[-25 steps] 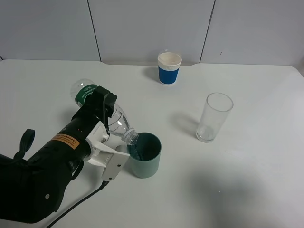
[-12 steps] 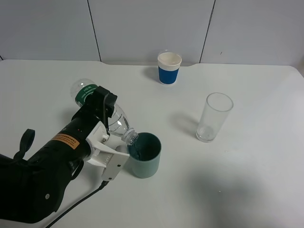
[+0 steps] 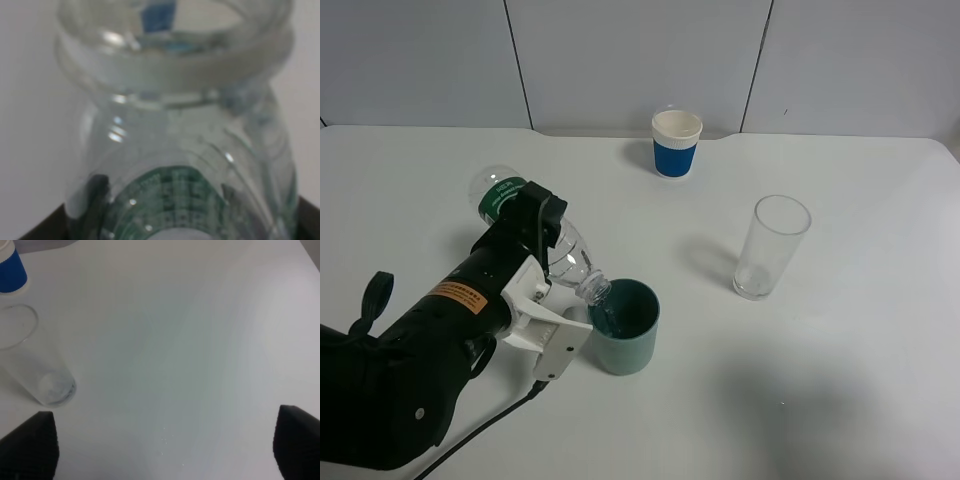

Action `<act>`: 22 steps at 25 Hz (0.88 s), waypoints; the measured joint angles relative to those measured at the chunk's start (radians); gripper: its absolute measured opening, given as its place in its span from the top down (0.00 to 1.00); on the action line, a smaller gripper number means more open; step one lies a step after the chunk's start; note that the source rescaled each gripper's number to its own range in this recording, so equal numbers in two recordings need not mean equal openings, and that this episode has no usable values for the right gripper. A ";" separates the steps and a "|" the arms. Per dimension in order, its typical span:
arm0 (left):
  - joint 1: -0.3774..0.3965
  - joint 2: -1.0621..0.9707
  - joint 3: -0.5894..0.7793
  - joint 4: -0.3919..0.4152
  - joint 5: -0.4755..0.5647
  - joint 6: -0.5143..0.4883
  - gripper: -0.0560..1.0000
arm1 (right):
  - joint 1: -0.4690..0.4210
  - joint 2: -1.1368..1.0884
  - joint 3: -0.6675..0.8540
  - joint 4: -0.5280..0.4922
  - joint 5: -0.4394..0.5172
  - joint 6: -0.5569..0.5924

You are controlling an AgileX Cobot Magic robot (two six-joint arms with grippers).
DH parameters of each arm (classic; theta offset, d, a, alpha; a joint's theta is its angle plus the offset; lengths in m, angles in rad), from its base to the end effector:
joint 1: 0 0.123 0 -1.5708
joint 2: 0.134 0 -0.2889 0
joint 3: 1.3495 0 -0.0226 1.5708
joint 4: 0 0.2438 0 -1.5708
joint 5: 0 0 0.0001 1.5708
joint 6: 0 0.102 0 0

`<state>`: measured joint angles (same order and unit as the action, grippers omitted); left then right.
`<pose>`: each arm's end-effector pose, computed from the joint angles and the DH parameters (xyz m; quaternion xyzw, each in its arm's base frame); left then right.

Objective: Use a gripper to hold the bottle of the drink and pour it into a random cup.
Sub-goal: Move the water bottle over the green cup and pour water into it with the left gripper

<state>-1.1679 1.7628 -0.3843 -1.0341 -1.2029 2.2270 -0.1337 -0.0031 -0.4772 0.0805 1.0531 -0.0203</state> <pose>0.1687 -0.1873 0.1467 0.6920 0.3580 0.4865 0.3953 -0.0020 0.0075 0.2634 0.0475 0.8543 0.0004 0.5176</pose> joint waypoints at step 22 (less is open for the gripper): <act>0.000 0.000 -0.001 0.003 -0.001 0.063 0.95 | 0.000 0.000 0.000 0.000 0.000 0.000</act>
<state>-1.1679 1.7628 -0.3852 -1.0310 -1.2038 2.2905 -0.1337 -0.0031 -0.4772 0.0805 1.0531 -0.0203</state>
